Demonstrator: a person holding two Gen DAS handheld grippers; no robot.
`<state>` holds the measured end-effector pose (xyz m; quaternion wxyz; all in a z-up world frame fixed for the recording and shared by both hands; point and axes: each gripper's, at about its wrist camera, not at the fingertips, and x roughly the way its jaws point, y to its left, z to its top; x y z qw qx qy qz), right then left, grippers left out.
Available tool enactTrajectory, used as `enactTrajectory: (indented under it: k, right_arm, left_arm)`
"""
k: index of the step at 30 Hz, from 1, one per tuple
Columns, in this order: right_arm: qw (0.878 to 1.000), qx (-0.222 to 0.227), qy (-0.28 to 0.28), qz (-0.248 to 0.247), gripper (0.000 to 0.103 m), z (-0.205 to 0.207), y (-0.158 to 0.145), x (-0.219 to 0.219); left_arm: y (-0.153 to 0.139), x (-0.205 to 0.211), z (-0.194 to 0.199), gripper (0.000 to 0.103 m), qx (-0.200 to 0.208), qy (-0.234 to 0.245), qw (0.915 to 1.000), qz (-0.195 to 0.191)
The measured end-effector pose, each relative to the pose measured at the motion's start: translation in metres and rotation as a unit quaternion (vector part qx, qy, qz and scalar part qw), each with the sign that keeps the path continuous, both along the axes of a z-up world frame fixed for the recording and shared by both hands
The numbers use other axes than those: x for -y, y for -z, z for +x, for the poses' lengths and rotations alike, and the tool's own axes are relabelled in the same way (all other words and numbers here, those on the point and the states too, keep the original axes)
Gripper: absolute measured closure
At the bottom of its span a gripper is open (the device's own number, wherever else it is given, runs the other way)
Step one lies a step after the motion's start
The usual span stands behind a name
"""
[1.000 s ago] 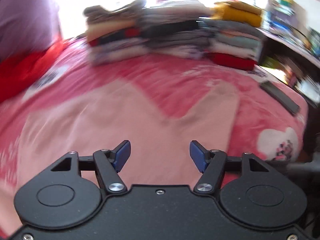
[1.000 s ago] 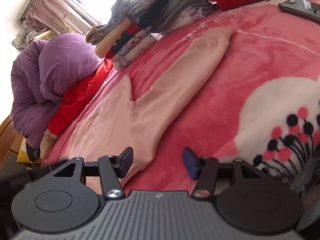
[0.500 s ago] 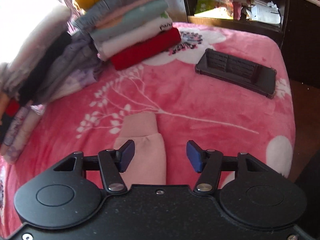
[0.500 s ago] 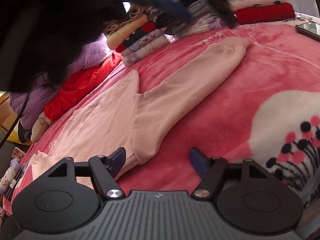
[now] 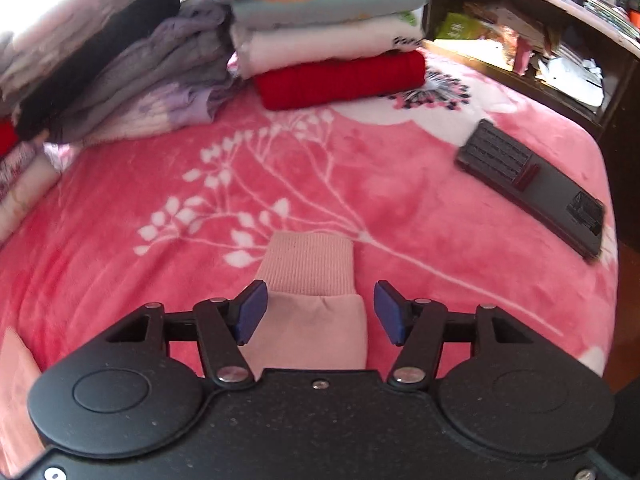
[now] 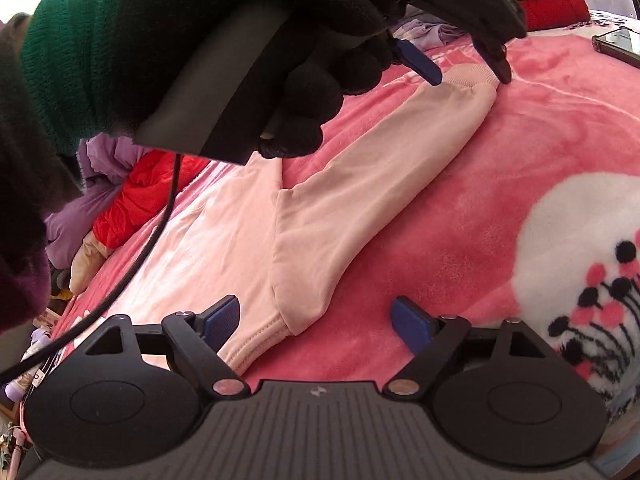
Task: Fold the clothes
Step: 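Grasp the pink ribbed sleeve cuff with the left tool, then lift the sleeve by its cuff with the left tool across the body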
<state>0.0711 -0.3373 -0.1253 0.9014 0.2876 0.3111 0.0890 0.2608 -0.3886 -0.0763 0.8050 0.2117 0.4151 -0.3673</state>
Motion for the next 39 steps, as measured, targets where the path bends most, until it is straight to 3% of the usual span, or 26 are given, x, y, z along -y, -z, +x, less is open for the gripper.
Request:
enactTrajectory:
  k: [4,6,10,14,16,18,20,23,26,33,35,39]
  right_arm:
    - [1.000,-0.002,-0.003,0.001,0.013,0.002,-0.001,-0.003]
    - [1.000,-0.002,-0.004,0.000,0.013,0.002,-0.001,-0.004]
    - [1.000,-0.001,-0.008,-0.007,0.012,0.003,-0.002,-0.006]
    - [1.000,0.000,-0.009,-0.014,0.011,0.003,-0.003,-0.009]
    - [1.000,0.001,-0.009,-0.014,0.011,0.002,-0.004,-0.009]
    - [1.000,0.001,-0.009,-0.014,0.011,0.002,-0.005,-0.010]
    - [1.000,0.002,-0.010,-0.019,0.011,0.002,-0.006,-0.012]
    - [1.000,0.003,-0.011,-0.025,0.011,0.002,-0.007,-0.014]
    - [1.000,0.004,-0.013,-0.025,0.011,0.003,-0.007,-0.014]
    - [1.000,0.004,-0.013,-0.026,0.010,-0.014,-0.013,-0.008]
    - [1.000,0.005,-0.013,-0.027,0.010,-0.016,-0.013,-0.006]
    - [0.999,0.007,-0.015,-0.028,0.010,-0.021,-0.015,0.000]
  left_arm:
    - [0.015,0.004,0.009,0.043,-0.020,-0.005,0.9998,0.000]
    - [0.020,0.008,0.006,0.035,-0.024,0.004,0.9997,0.000]
    - [0.014,0.008,0.001,0.032,-0.010,0.012,0.9999,0.006]
    - [0.006,0.008,-0.005,0.035,0.006,0.021,0.9997,0.013]
    - [0.002,0.014,-0.018,0.039,0.041,0.043,0.9973,0.044]
    - [0.005,0.026,-0.032,0.042,0.077,0.072,0.9906,0.088]
    - [0.012,0.039,-0.042,0.055,0.111,0.089,0.9809,0.133]
    - [0.027,0.051,-0.049,0.060,0.169,0.094,0.9596,0.205]
    - [0.034,0.059,-0.051,0.061,0.179,0.086,0.9522,0.232]
    - [0.051,0.082,-0.062,0.064,0.221,0.100,0.9229,0.299]
    - [0.044,0.081,-0.058,0.087,0.211,0.089,0.9318,0.282]
    - [0.007,0.058,-0.041,0.091,0.176,0.028,0.9636,0.199]
